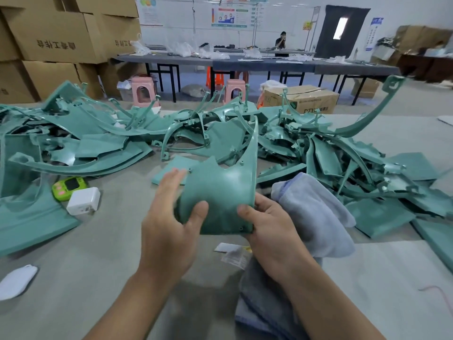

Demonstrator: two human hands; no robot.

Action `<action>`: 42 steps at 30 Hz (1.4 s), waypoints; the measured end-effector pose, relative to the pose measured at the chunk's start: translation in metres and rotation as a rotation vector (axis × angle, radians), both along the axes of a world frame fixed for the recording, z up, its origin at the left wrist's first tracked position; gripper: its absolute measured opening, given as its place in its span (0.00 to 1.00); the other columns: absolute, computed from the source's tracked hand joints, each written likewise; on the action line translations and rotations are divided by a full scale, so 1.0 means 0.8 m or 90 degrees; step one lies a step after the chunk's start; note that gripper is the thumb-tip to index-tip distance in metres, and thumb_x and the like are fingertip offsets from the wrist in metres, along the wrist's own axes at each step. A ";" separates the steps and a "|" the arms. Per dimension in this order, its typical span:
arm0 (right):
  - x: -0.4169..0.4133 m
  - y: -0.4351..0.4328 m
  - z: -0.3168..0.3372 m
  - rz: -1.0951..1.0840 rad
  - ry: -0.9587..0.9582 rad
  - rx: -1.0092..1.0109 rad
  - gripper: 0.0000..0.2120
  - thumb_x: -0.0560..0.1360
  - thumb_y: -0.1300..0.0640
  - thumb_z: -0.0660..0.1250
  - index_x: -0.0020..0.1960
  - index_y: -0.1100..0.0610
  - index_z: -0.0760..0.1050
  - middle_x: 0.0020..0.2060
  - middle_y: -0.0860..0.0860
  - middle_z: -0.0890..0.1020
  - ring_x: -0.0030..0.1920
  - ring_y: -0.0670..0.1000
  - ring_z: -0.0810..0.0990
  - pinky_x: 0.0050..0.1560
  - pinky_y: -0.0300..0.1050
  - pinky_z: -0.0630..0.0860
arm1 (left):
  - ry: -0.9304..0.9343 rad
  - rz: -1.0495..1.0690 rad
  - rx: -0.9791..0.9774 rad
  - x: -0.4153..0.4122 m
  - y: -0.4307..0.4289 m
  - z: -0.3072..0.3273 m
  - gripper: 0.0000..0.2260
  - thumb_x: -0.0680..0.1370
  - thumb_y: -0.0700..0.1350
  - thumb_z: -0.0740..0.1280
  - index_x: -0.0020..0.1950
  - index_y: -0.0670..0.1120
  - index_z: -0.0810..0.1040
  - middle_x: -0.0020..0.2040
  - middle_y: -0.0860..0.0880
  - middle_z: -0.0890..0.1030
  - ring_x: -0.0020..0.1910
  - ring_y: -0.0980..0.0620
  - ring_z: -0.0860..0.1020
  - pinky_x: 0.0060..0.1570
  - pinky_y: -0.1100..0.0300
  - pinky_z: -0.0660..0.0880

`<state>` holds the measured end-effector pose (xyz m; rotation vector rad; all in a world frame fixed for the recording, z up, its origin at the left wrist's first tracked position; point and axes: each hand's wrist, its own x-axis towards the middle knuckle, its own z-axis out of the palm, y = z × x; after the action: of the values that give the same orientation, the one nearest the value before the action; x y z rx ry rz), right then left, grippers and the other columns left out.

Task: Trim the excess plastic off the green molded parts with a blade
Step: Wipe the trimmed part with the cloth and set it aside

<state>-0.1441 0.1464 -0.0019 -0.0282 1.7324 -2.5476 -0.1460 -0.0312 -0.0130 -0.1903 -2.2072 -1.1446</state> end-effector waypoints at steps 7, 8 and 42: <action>0.005 0.007 0.022 0.033 0.030 0.072 0.16 0.81 0.69 0.59 0.56 0.57 0.84 0.53 0.57 0.87 0.51 0.55 0.86 0.48 0.45 0.81 | -0.131 -0.244 0.384 -0.008 0.008 0.005 0.07 0.75 0.49 0.72 0.51 0.58 0.87 0.49 0.52 0.88 0.47 0.52 0.86 0.41 0.64 0.80; 0.008 0.011 0.030 0.038 0.035 0.081 0.16 0.81 0.69 0.59 0.57 0.57 0.83 0.53 0.57 0.87 0.51 0.55 0.86 0.48 0.45 0.82 | -0.126 -0.258 0.394 -0.006 0.011 0.011 0.08 0.75 0.48 0.72 0.52 0.58 0.86 0.50 0.52 0.87 0.48 0.52 0.86 0.42 0.64 0.80; 0.752 0.325 -0.153 -1.015 -0.438 -0.341 0.06 0.77 0.67 0.68 0.53 0.62 0.81 0.43 0.58 0.88 0.43 0.59 0.87 0.48 0.58 0.84 | -1.010 -0.878 -0.010 0.533 0.485 -0.112 0.19 0.81 0.32 0.61 0.71 0.43 0.74 0.62 0.45 0.82 0.57 0.46 0.83 0.50 0.56 0.82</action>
<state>0.4574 0.4068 -0.1242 2.6626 0.6444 -2.8283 0.2806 0.3571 -0.1029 -1.3620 -3.4597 -2.5892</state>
